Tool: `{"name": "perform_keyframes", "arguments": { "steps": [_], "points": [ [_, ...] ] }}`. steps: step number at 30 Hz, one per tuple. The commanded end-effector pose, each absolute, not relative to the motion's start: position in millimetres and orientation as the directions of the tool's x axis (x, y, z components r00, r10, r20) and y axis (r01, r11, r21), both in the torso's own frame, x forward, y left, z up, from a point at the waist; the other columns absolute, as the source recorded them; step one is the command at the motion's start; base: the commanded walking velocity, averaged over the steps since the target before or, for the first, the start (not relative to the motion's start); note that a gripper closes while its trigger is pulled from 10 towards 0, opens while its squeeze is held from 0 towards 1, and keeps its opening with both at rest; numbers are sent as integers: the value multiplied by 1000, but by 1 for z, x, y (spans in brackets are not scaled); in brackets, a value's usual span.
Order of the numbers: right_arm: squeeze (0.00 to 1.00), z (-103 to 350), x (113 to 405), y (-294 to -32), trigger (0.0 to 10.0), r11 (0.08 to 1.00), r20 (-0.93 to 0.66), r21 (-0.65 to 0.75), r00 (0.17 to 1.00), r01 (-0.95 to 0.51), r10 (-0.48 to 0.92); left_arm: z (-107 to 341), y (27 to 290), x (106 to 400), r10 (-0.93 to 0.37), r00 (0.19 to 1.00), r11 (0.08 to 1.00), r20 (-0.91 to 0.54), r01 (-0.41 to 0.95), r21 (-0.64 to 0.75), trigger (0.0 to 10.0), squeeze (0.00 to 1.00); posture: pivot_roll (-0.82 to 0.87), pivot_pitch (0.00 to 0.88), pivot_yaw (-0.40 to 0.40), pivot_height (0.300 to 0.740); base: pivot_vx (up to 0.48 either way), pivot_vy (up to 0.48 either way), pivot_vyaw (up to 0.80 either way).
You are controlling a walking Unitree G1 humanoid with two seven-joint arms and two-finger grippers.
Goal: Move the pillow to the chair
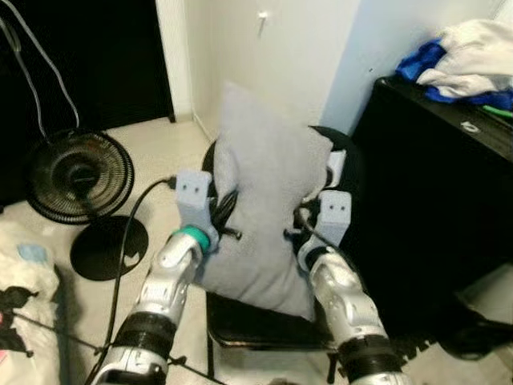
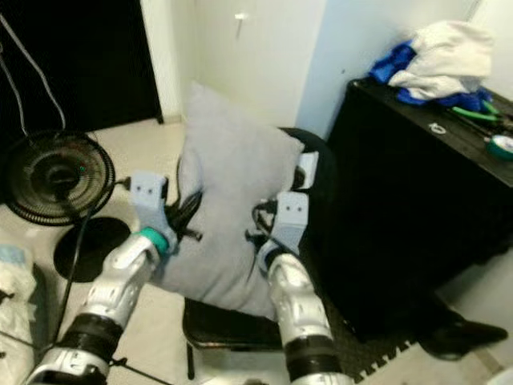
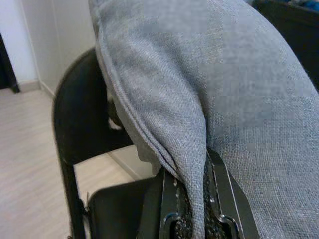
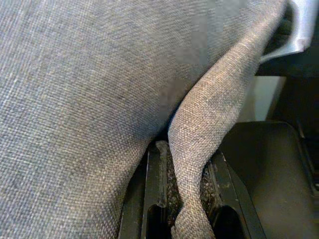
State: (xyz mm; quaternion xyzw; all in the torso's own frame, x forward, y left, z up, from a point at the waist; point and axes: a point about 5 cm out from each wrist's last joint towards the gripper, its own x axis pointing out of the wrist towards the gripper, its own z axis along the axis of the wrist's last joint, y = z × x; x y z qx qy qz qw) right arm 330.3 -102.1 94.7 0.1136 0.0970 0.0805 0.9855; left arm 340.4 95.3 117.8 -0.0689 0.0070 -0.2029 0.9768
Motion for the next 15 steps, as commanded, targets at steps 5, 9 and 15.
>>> {"name": "perform_keyframes", "arguments": {
  "steps": [5,9,15],
  "points": [
    [0,104,332,-92,10000,954,-140,232,964,-190,226,130,73,340,-471,880,871,64,475,-125,10000,0,-66,0,24,740,0,-433,0],
    [0,105,332,-93,10000,955,-141,228,964,-191,227,128,73,342,-452,891,876,42,452,-167,10000,0,-67,0,19,740,0,-240,0],
    [0,104,332,-93,10000,955,-144,227,963,-190,226,124,75,342,-444,896,879,7,437,-190,10000,0,-67,0,21,740,0,240,0]
  ]
}}
